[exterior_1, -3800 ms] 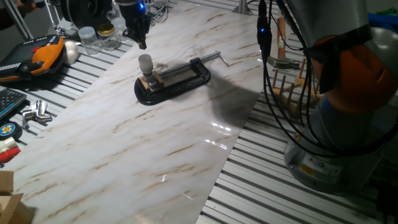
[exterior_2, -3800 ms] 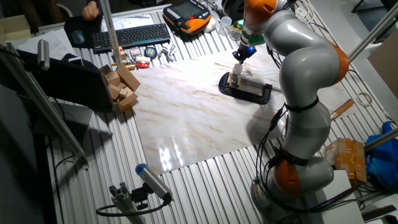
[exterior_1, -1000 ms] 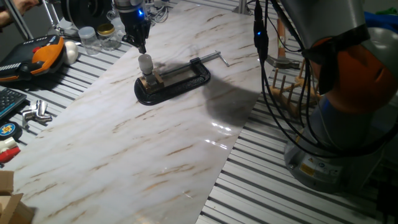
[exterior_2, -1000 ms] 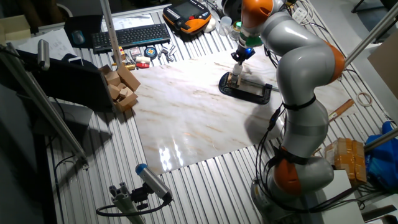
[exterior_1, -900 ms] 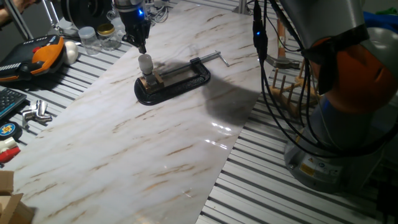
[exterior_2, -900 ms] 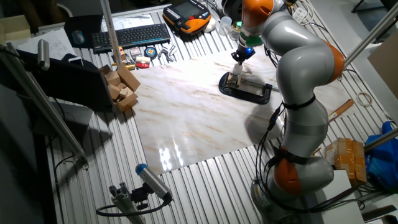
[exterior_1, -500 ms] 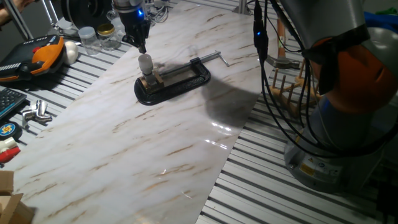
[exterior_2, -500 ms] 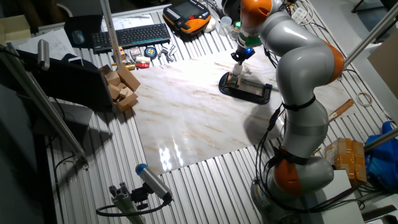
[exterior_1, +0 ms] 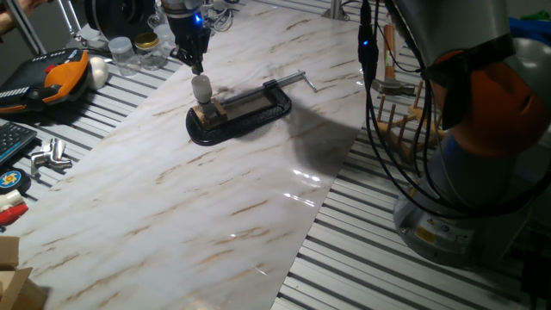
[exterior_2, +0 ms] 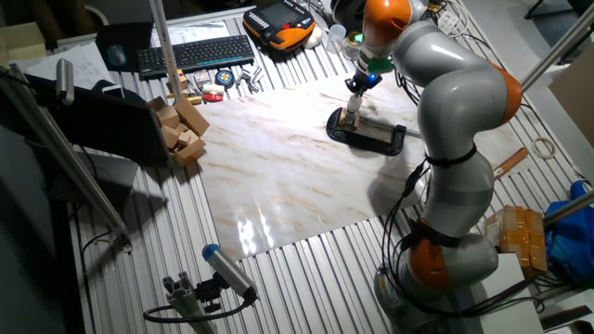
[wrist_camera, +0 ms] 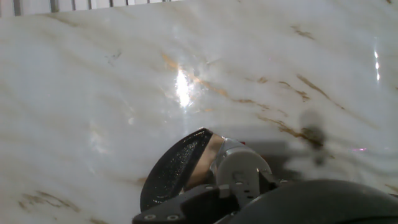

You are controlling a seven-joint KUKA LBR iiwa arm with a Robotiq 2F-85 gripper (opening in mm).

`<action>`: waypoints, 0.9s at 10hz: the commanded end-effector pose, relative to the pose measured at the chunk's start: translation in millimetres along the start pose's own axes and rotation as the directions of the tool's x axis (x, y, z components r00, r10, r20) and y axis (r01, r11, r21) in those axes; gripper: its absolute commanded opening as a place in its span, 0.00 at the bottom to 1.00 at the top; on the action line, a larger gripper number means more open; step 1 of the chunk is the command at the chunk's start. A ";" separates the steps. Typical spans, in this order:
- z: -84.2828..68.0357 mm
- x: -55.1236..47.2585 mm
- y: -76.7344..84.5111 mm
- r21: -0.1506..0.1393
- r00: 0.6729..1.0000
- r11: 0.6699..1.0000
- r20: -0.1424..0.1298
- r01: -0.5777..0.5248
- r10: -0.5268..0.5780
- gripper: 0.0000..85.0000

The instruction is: Take out the light bulb by rotating it

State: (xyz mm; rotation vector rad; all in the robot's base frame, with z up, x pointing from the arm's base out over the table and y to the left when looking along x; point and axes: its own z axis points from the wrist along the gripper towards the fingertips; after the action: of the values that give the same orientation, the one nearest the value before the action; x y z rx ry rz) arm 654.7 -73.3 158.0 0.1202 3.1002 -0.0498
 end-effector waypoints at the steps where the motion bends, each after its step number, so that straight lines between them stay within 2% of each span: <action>1: 0.0 0.2 0.5 0.000 1.000 1.000 0.003 -0.003 0.003 0.80; 3: 0.1 0.2 0.5 0.000 1.000 1.000 0.015 -0.012 0.012 0.80; 5: 0.9 0.6 1.3 0.001 0.996 0.996 0.005 -0.087 0.087 0.80; 7: 1.1 1.0 1.3 -0.010 0.984 0.985 0.026 -0.174 0.174 0.80; 9: 1.1 0.6 1.7 0.003 0.965 0.965 -0.017 -0.260 0.260 0.80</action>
State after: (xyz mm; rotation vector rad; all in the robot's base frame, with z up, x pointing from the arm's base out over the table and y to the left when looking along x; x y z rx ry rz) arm 654.2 -71.5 156.4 0.4409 3.0852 -0.0365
